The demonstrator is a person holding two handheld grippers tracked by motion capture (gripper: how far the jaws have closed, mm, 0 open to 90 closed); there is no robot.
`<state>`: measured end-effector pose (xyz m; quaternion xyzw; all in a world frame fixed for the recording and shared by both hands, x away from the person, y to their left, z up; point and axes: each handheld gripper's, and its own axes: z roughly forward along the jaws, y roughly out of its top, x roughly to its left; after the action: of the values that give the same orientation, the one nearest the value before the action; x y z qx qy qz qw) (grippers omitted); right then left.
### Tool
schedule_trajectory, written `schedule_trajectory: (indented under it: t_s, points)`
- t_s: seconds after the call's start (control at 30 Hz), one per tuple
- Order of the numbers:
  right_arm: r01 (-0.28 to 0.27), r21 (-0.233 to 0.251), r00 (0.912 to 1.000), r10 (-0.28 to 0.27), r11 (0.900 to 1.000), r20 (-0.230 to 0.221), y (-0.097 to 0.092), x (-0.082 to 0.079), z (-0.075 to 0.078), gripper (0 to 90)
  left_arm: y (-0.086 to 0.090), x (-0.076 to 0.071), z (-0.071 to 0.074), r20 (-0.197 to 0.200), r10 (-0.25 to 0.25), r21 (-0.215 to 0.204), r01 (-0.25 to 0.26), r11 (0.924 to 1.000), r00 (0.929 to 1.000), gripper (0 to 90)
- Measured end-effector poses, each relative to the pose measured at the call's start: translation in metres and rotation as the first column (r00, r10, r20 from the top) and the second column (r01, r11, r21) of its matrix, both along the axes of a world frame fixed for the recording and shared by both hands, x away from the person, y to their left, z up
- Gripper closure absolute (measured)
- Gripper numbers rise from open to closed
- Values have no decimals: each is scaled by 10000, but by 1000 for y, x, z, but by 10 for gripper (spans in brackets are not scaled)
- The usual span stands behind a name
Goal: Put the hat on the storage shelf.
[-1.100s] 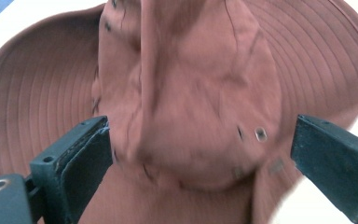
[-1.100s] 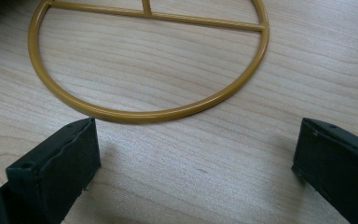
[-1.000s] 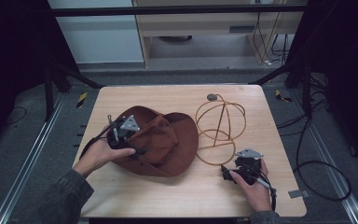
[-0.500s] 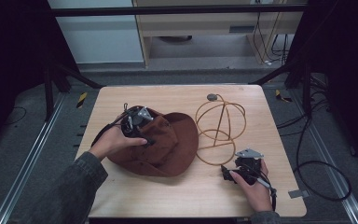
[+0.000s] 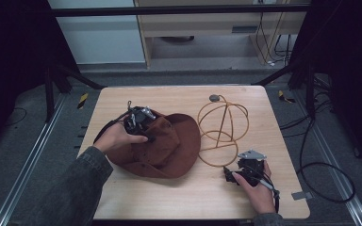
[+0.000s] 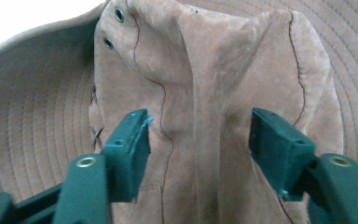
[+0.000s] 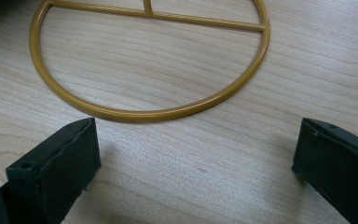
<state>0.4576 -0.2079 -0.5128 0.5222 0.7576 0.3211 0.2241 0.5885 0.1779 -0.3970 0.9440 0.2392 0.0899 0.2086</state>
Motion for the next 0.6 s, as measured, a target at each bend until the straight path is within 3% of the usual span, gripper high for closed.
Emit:
schedule_trajectory:
  t_s: [0.4,0.57,0.6]
  points:
    - [-18,1,10000,18,10000,8,0,0,0,6,-2,2,-9,-244,16,70,-14,10000,9997,551]
    - [-17,-4,10000,17,10000,6,0,0,0,6,-5,1,-12,-401,-53,-81,49,10000,9992,705]
    - [-13,2,10000,13,10000,6,0,0,0,6,-6,1,-13,-403,-76,76,79,9999,9992,740]
